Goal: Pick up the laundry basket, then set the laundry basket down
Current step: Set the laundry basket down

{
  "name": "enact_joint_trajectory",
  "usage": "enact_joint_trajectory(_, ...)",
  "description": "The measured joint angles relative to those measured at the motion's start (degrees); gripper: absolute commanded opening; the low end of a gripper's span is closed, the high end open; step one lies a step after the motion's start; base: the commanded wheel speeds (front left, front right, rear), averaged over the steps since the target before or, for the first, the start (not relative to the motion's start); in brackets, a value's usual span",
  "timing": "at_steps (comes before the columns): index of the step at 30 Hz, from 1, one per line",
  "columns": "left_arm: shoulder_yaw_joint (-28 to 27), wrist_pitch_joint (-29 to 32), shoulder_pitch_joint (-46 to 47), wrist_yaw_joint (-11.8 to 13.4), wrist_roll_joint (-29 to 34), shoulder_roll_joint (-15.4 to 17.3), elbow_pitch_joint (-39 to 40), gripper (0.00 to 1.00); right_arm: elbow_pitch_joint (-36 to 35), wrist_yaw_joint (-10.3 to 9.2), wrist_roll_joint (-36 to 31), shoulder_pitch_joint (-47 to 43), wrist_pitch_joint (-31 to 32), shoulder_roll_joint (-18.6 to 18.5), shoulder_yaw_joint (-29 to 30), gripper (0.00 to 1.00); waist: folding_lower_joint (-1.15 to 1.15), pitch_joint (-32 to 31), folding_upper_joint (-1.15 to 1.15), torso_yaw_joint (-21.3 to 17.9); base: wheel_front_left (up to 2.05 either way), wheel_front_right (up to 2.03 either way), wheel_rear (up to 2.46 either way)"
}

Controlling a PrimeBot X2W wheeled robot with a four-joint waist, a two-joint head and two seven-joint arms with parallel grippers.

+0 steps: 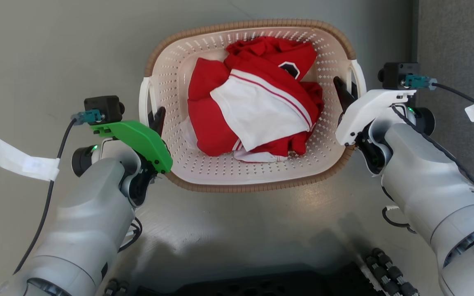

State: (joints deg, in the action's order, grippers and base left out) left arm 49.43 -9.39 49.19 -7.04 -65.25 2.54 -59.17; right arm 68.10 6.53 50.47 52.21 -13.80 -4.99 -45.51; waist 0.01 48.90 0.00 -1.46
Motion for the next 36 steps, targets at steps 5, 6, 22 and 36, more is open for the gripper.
enact_joint_trajectory(5, 0.47, -0.93, 0.78, 0.00, 0.00, 0.10, 0.07, 0.00, 0.00, -0.01, -0.02, 0.47, -0.32, 0.01, 0.10, 0.00, 0.00, 1.55, 0.00, -0.16, 0.00, 0.00, 0.00)
enact_joint_trajectory(6, 0.57, -0.93, 0.82, 0.00, 0.00, 0.13, 0.00, 0.00, 0.00, -0.01, -0.02, 0.51, -0.35, 0.01, 0.12, 0.00, 0.00, 1.82, 0.00, -0.21, 0.00, 0.00, 0.00)
enact_joint_trajectory(22, 1.60, -1.83, 1.87, 0.00, -0.01, 0.26, -0.22, 0.00, -0.33, -0.07, -0.69, 0.86, -0.54, 0.30, 1.66, 0.00, 0.00, 4.01, 0.00, -0.67, 0.00, 0.00, 0.00)
enact_joint_trajectory(36, 2.50, -1.13, 2.37, -0.08, -1.64, -0.05, 0.25, 1.00, 1.72, -0.64, -0.87, 1.10, -0.55, 1.03, 2.87, 1.00, -0.01, 4.29, 0.00, -0.63, 0.00, 0.00, 0.00)
